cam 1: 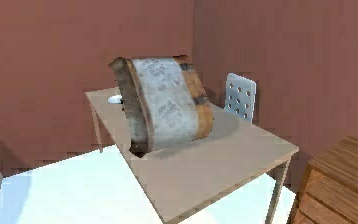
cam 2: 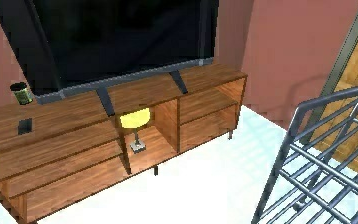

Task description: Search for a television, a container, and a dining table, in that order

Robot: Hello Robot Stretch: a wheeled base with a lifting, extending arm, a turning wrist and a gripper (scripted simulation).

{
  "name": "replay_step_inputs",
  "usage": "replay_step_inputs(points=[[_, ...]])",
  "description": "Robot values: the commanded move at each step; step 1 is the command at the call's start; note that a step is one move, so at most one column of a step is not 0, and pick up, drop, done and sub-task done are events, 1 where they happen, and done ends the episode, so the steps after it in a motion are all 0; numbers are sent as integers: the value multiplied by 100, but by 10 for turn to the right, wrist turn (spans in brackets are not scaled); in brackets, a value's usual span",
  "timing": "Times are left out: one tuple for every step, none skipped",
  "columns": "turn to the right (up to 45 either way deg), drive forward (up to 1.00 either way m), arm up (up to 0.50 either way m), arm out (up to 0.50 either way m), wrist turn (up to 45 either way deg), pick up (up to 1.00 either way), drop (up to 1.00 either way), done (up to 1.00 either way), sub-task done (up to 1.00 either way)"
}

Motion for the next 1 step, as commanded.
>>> replay_step_inputs(points=[[0,0,0,0,0,0,0,0,100]])
